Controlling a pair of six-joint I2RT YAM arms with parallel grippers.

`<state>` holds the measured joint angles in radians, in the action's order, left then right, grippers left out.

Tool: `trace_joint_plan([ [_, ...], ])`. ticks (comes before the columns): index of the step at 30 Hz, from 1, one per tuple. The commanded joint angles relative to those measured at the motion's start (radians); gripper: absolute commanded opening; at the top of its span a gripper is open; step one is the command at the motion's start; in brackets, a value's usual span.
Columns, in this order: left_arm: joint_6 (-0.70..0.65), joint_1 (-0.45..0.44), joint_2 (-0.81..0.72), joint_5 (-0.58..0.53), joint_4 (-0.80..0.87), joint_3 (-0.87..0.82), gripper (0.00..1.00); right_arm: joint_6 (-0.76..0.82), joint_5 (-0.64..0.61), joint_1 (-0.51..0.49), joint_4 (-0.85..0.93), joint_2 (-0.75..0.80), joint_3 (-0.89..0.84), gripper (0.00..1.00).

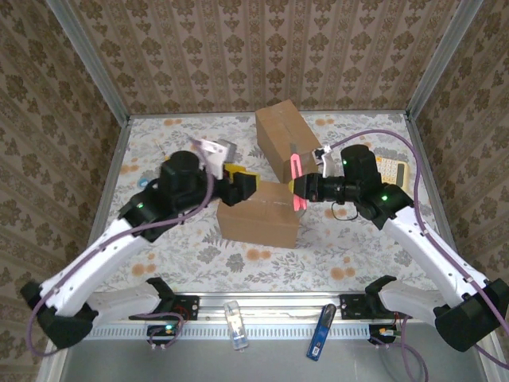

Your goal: Unpack the express box

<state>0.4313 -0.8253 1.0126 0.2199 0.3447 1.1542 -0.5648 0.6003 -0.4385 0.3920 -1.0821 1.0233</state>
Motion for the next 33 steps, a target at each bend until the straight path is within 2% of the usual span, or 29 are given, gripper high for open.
trace_joint_plan([
  [1,0.05,0.06,-0.003,0.325,-0.218,-0.085,0.65,0.163,0.278,-0.003,-0.046,-0.015,0.04,0.0],
  [4,0.07,0.071,0.032,0.388,-0.31,-0.099,0.73,0.159,0.361,-0.005,-0.113,-0.012,0.043,0.0],
  [8,0.116,0.076,0.089,0.446,-0.44,-0.119,0.83,0.117,0.406,-0.017,-0.21,0.001,0.04,0.0],
  [17,0.197,0.082,0.155,0.481,-0.639,-0.141,0.86,0.101,0.421,-0.076,-0.265,-0.028,0.055,0.0],
  [20,0.224,0.083,0.168,0.489,-0.686,-0.15,0.76,0.099,0.415,-0.093,-0.282,-0.041,0.057,0.0],
  [23,0.246,0.082,0.176,0.498,-0.718,-0.159,0.55,0.079,0.408,-0.095,-0.314,-0.047,0.056,0.0],
  [33,0.256,0.082,0.149,0.483,-0.745,-0.204,0.12,0.007,0.36,-0.095,-0.413,-0.047,0.043,0.0],
])
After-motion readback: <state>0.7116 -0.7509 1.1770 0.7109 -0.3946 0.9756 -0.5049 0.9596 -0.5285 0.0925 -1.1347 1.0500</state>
